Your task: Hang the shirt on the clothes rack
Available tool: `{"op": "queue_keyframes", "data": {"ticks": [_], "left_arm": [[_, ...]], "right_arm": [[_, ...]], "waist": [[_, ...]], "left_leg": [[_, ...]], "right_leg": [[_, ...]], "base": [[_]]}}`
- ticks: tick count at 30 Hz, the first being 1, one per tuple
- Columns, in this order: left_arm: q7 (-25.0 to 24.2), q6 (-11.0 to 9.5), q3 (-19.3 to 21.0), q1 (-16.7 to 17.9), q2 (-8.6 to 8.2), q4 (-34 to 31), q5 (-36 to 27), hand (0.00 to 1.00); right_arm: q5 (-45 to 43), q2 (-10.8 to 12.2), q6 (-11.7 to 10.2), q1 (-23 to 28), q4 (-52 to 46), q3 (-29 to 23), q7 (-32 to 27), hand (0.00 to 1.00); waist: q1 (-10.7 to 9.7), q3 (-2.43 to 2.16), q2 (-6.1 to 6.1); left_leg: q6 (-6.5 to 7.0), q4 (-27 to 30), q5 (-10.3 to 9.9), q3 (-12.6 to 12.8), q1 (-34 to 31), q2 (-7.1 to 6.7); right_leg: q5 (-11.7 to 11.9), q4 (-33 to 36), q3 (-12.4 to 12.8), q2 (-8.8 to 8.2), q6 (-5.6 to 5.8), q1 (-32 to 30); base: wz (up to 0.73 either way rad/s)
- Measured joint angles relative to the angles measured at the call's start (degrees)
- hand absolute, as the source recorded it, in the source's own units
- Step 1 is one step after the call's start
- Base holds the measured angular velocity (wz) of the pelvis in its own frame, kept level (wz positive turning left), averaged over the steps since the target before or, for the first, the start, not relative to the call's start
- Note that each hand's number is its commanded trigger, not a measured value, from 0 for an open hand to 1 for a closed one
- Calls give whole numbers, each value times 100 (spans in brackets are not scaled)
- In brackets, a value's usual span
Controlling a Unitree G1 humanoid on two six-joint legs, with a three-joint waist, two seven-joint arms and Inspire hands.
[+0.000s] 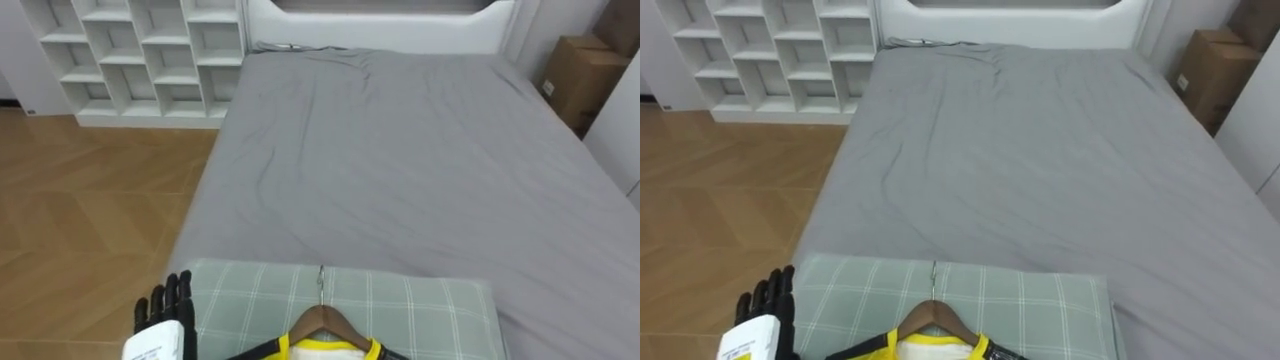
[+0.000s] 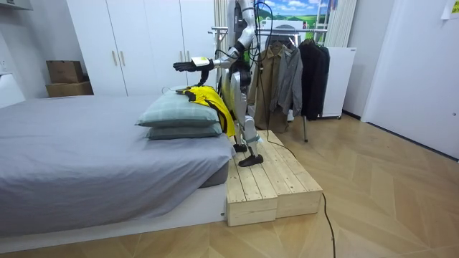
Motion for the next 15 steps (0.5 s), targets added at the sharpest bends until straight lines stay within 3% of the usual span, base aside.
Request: {"op": "queue_keyframes", "data": {"ticks": [15], "left_arm": [[-158,46,-218,0,3,-6,-14,0]], "right_arm": [[119,0,4,3,26,32,80,0]], "waist": [[-20,-18,-30]], "left_leg": [[0,-6,0,9,5,6]], "right_leg": [[1,8,15,7,0,-7]], "base": [[0]]}}
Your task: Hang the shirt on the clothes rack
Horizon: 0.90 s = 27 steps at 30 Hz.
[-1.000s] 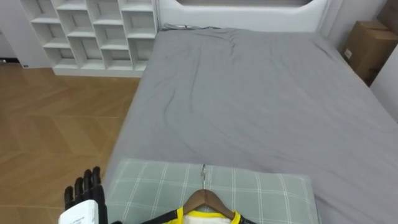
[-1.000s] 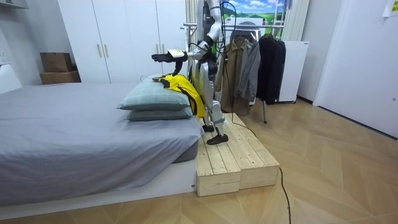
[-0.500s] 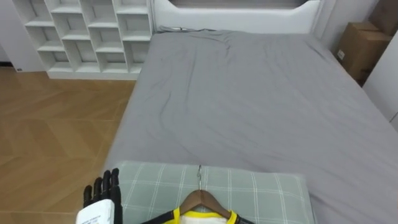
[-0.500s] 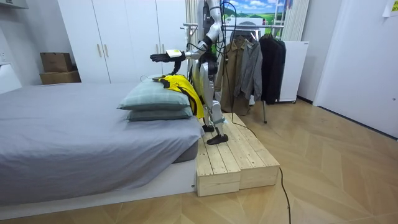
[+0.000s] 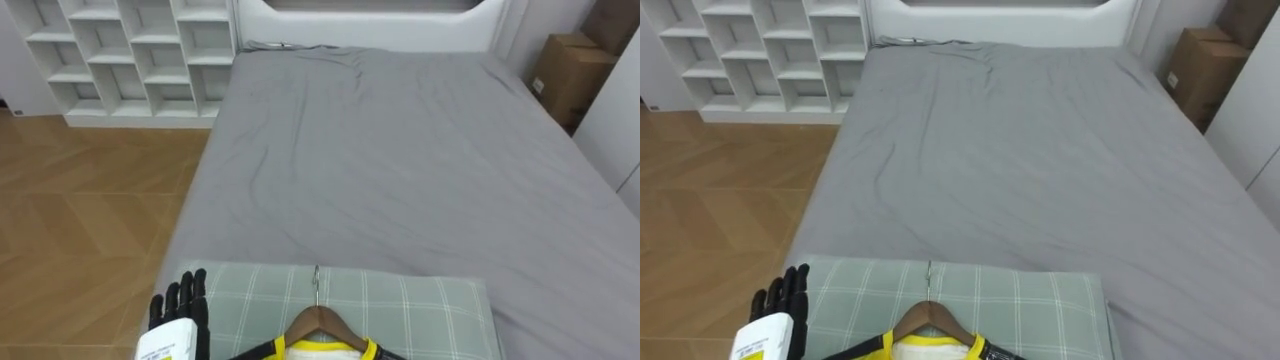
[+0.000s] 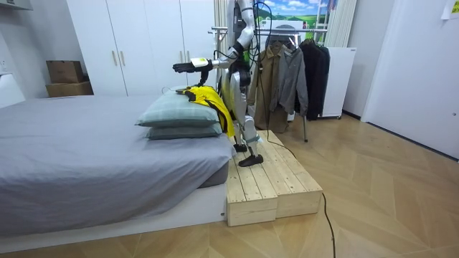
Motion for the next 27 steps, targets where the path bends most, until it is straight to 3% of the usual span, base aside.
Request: {"op": "queue_keyframes", "data": {"ticks": [11,15,22,27], "left_arm": [[-168,5,84,0,-9,128,3,0],[-164,11,115,-3,-10,359,-2,0],[-163,47,127,-39,-12,548,3,0],[-164,48,218,-146,-15,915,-2,0]], "right_arm": [[126,3,-19,61,-32,-45,158,0],[116,3,-29,64,-42,-69,160,0],[109,2,-80,141,-80,-251,122,0],[106,-2,-84,301,-216,-355,118,0]], "waist": [[-32,-2,12],[-160,-13,50],[-289,-5,123],[-309,17,87]], "left_leg": [[-1,-17,0,248,15,46],[-1,-55,0,268,23,43],[-1,-61,0,421,57,52],[-2,-104,1,470,125,60]], "right_leg": [[20,27,146,44,-16,-72],[23,23,161,45,-14,-81],[24,28,244,58,-13,-90],[23,46,331,80,-13,-89]], "base": [[-8],[-1],[-6],[-9]]}}
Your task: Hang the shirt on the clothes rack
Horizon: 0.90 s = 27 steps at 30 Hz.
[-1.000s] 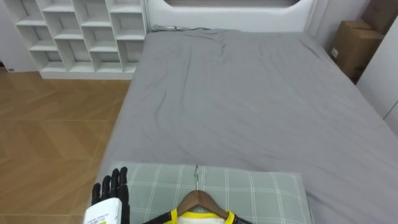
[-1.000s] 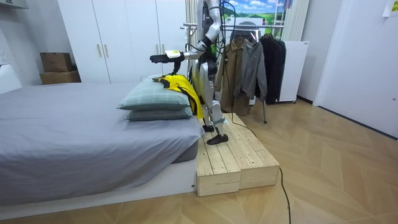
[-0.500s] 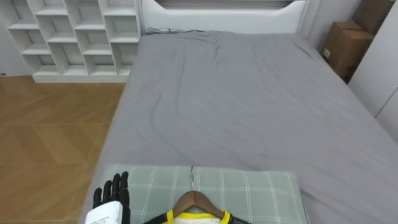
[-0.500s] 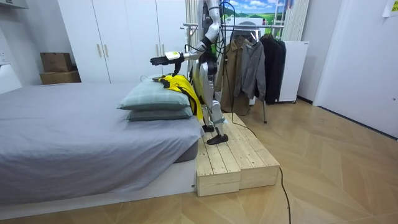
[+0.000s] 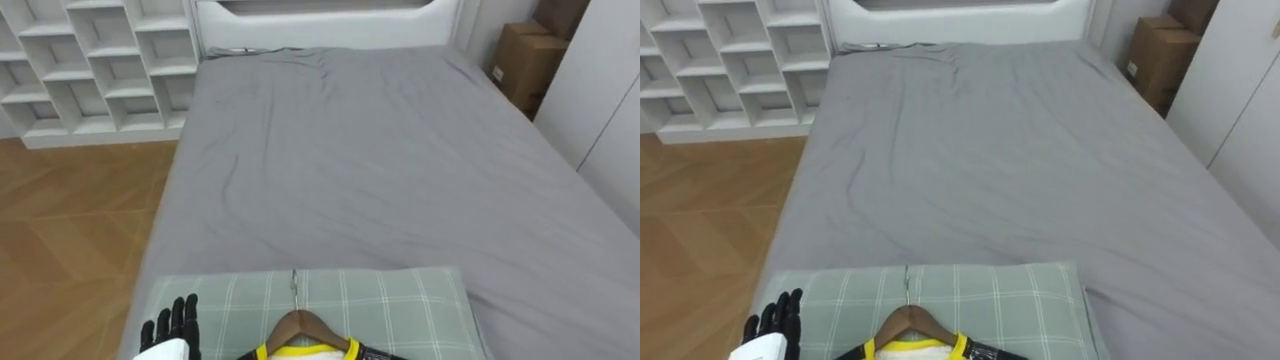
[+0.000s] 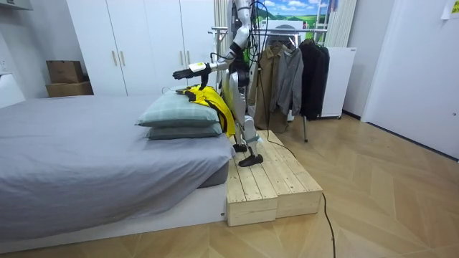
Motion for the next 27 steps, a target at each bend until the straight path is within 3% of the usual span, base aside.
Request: {"op": "queue_keyframes", "data": {"ticks": [8,27], "left_arm": [[0,15,131,-27,-1,111,-13,0],[-211,69,89,-268,-102,549,1,0]], "right_arm": [[14,-2,5,114,-29,-25,-112,0],[111,-24,-11,258,-58,-27,-153,0]], "waist": [[10,4,-62],[-18,11,12]], "left_leg": [[0,-45,0,120,10,-1],[0,-48,0,126,14,-1]], "right_leg": [[4,48,143,19,5,-83],[6,51,150,21,4,-88]], "base": [[-8],[0]]}}
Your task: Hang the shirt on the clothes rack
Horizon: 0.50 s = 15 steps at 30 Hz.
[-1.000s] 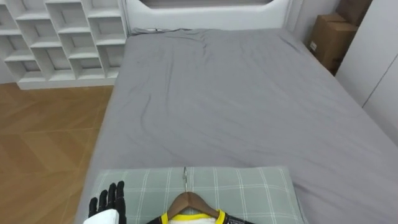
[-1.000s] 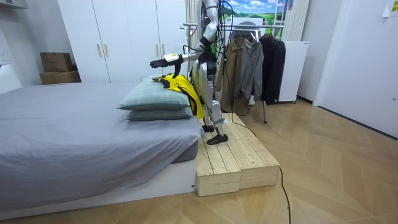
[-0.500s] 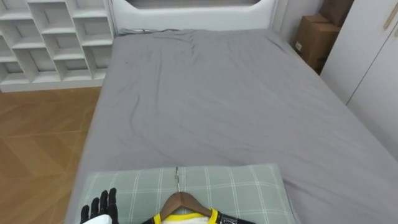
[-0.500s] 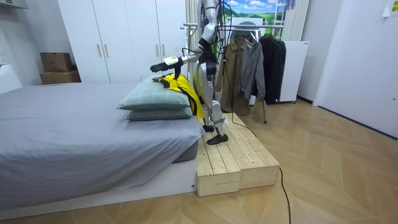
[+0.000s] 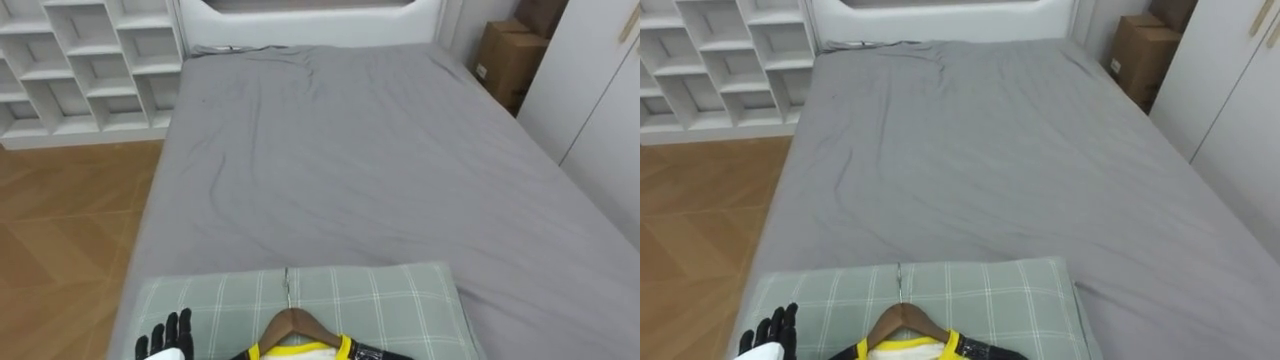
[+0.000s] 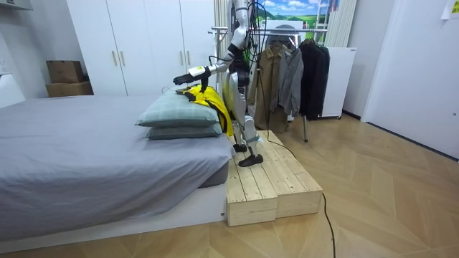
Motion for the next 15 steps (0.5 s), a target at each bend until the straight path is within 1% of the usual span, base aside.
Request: {"op": "queue_keyframes", "data": {"ticks": [3,6,8,11,13,15], "left_arm": [[-180,1,0,-38,-33,-1,12,0],[-314,6,-3,-60,-39,4,15,0],[-413,13,-5,-73,-78,74,14,0],[-562,18,-5,-73,-137,116,13,0],[-612,18,-6,-72,-143,125,13,0],[-658,18,-5,-72,-144,148,8,0]], "right_arm": [[-3,-5,-49,5,-1,-11,10,0],[0,-5,-50,5,-2,-71,21,0],[5,-4,-57,4,-5,-114,50,0],[42,-1,-89,13,-4,-118,71,0],[44,1,-96,13,-4,-120,81,0],[44,2,-96,18,-4,-121,87,0]], "waist": [[-30,-4,22],[-92,5,43],[-107,14,49],[-111,32,29],[-106,40,15],[-97,37,8]], "left_leg": [[0,0,0,0,0,0],[0,0,0,1,1,0],[0,-3,0,5,7,-2],[0,-5,0,5,9,-3],[0,-5,0,5,8,-3],[0,-6,0,17,0,-3]], "right_leg": [[0,0,-1,-2,0,2],[0,-1,-2,-1,0,4],[0,-7,9,0,0,5],[-1,-14,15,0,1,4],[-1,-16,19,3,1,2],[-1,-15,32,4,1,-11]], "base": [[0],[0],[0],[0],[0],[-2]]}}
